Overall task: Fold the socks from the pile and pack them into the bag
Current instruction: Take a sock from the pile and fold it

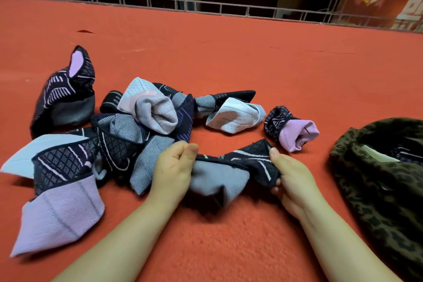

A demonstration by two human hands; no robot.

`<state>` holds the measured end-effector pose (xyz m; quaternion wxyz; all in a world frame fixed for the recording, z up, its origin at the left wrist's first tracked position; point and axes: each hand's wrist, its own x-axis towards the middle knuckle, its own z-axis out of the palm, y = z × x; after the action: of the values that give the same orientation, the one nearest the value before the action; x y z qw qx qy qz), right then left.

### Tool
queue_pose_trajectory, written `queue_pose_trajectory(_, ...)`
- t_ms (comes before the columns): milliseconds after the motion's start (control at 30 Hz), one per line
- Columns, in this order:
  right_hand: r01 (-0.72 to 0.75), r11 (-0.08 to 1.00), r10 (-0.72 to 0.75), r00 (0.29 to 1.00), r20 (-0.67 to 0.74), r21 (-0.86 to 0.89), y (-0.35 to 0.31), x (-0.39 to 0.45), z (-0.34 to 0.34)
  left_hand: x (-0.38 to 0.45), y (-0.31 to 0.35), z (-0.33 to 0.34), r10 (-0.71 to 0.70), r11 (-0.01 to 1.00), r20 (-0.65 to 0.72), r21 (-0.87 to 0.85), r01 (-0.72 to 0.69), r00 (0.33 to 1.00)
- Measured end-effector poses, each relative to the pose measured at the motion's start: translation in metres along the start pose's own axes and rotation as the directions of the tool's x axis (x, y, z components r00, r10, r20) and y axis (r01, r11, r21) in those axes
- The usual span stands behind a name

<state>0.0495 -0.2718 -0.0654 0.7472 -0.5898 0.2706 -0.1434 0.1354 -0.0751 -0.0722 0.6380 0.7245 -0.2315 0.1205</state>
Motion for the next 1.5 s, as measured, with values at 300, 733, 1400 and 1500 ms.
queue_pose_trajectory(300, 0.311, 0.669, -0.397, 0.918, 0.029, -0.675, 0.002, -0.004, -0.004, 0.005, -0.010, -0.007, -0.135, 0.990, -0.031, -0.035, 0.134, 0.990)
queue_pose_trajectory(733, 0.706, 0.441, -0.355, 0.704, 0.614, -0.554, 0.014, -0.031, 0.028, 0.000, 0.002, 0.002, -0.174, 0.955, 0.009, -0.241, 0.171, 0.985)
queue_pose_trajectory(1400, 0.120, 0.989, -0.145, 0.877, 0.459, 0.084, 0.015, -0.036, 0.034, -0.021, 0.015, 0.006, 0.264, 0.960, 0.372, -0.018, -0.278, 0.890)
queue_pose_trajectory(1500, 0.094, 0.995, -0.099, 0.892, 0.440, 0.034, 0.012, -0.031, 0.028, -0.021, 0.013, 0.006, 0.137, 0.987, 0.385, -0.133, -0.093, 0.913)
